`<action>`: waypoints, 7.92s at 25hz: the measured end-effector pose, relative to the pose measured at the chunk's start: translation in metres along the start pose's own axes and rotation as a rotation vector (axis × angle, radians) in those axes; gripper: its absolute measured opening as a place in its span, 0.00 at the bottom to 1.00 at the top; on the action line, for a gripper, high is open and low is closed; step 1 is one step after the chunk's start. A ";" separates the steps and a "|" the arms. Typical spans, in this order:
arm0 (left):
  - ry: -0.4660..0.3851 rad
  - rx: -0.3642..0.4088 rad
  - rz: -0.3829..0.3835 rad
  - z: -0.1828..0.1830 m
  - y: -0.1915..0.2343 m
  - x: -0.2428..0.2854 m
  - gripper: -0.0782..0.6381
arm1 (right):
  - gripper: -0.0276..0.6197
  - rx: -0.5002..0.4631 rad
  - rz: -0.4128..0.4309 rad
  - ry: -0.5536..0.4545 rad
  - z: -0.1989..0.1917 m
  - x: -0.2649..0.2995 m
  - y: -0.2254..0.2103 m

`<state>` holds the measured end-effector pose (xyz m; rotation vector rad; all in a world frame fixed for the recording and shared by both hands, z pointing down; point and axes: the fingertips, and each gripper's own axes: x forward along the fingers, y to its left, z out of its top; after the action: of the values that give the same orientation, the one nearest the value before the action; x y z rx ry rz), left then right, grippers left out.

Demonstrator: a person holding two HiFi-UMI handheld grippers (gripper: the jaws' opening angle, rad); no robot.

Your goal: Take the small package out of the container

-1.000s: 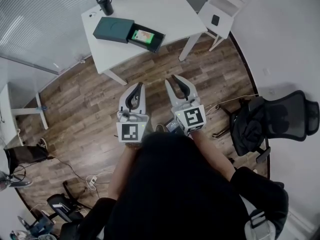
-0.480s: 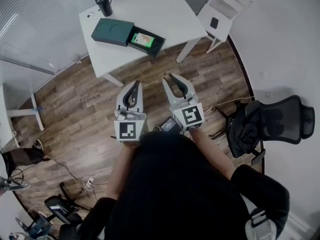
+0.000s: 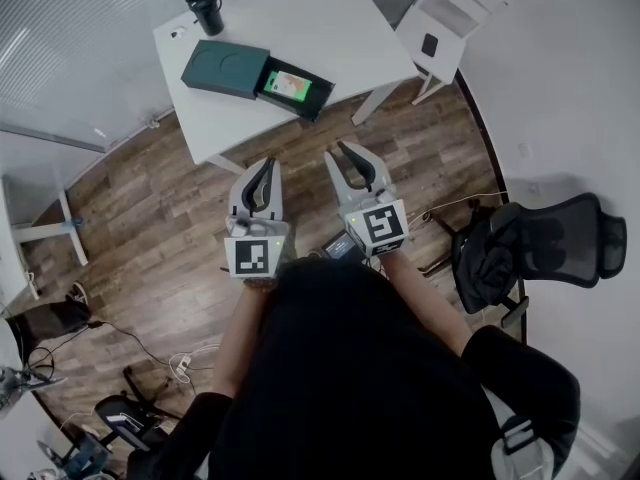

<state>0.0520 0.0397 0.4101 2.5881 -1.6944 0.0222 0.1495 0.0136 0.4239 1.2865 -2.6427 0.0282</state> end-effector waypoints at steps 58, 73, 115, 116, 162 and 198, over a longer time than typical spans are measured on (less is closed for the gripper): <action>-0.039 0.019 -0.070 0.008 0.186 0.121 0.12 | 0.16 -0.171 -0.177 0.105 -0.007 0.203 -0.112; -0.049 0.004 -0.029 0.006 0.198 0.117 0.12 | 0.17 -0.450 0.109 0.379 -0.085 0.254 -0.086; -0.047 0.010 0.053 0.004 0.217 0.101 0.12 | 0.40 -0.469 0.451 0.832 -0.256 0.293 -0.059; -0.046 0.011 0.052 0.004 0.217 0.101 0.12 | 0.40 -0.473 0.450 0.833 -0.257 0.294 -0.058; -0.049 0.012 0.012 0.008 0.213 0.107 0.12 | 0.30 0.615 0.414 0.818 -0.240 0.280 -0.075; -0.055 0.017 -0.004 0.006 0.208 0.105 0.12 | 0.31 0.712 0.261 0.642 -0.226 0.263 -0.110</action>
<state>-0.0962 -0.1400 0.4151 2.6277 -1.7145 -0.0347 0.1162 -0.2356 0.6870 0.8390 -2.2377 1.2774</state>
